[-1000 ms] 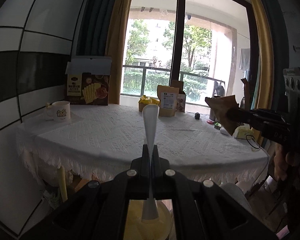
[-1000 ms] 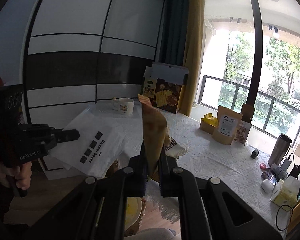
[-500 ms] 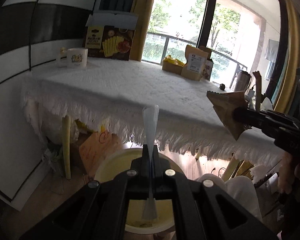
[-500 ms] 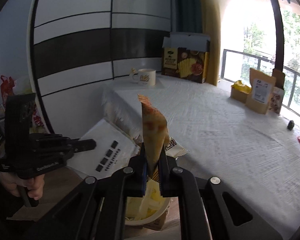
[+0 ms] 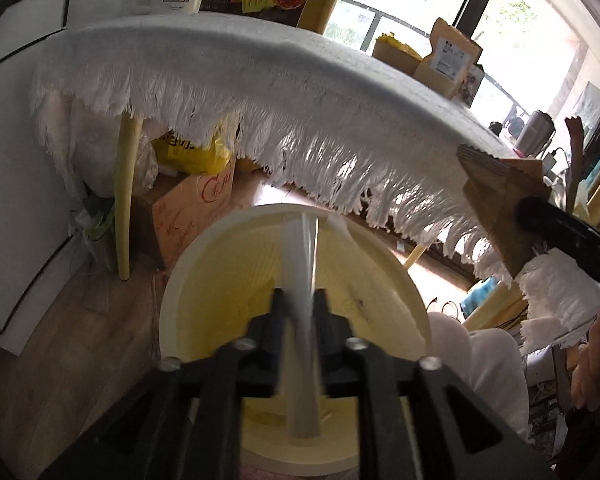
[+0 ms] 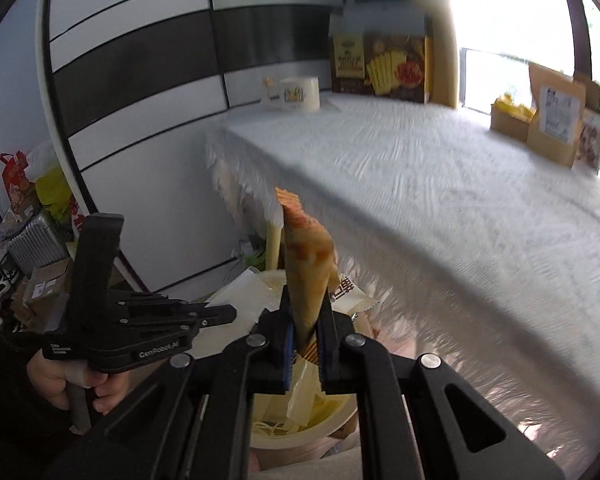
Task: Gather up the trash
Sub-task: 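Open the left tool to drop the socks bag while the right tool opens to drop the wrapper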
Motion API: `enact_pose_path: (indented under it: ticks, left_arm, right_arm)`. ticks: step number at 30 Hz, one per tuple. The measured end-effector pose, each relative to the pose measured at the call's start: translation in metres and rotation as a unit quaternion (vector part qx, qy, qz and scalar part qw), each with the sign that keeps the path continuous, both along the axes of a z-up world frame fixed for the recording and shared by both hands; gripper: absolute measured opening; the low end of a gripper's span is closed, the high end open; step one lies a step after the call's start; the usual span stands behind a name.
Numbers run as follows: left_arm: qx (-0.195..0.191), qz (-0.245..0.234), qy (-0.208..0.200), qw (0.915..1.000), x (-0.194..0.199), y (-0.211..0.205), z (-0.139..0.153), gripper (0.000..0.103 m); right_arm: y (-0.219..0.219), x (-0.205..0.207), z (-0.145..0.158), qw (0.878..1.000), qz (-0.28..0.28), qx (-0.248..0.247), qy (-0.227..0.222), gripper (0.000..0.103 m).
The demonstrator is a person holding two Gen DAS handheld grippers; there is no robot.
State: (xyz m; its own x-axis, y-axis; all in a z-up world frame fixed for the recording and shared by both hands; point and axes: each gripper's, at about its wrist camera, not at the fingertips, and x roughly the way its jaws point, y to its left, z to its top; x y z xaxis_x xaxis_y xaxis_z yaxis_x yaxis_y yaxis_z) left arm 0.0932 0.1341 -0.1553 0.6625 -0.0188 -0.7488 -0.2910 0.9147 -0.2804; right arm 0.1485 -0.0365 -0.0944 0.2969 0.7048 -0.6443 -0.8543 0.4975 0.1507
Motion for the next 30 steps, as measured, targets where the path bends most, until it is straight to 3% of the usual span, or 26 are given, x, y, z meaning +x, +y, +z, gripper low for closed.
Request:
enact_pose_path:
  ticks: [1, 2, 15, 18, 24, 30]
  left_arm:
    - [0.001, 0.004, -0.003, 1.0000, -0.001, 0.001, 0.001, 0.044]
    - [-0.001, 0.008, -0.010, 0.9999, -0.003, 0.003, 0.001, 0.048]
    - [0.022, 0.076, -0.067, 0.9946, -0.047, 0.045, 0.040, 0.049]
    - [0.025, 0.091, -0.073, 0.9929, -0.055, 0.054, 0.044, 0.049]
    - [0.028, 0.095, -0.073, 0.9924, -0.063, 0.058, 0.045, 0.050]
    - [0.021, 0.087, -0.065, 0.9939, -0.067, 0.050, 0.040, 0.050]
  right_arm:
    - [0.003, 0.001, -0.004, 1.000, 0.004, 0.001, 0.005, 0.008]
    - [0.006, 0.003, -0.006, 1.000, 0.007, 0.000, 0.008, 0.008]
    - [0.051, -0.003, -0.040, 0.997, 0.058, -0.018, 0.040, 0.008]
    - [0.059, -0.007, -0.048, 0.997, 0.063, -0.027, 0.043, 0.014]
    - [0.064, -0.014, -0.058, 0.996, 0.060, -0.047, 0.055, 0.039]
    - [0.049, -0.018, -0.057, 0.996, 0.047, -0.043, 0.058, 0.041]
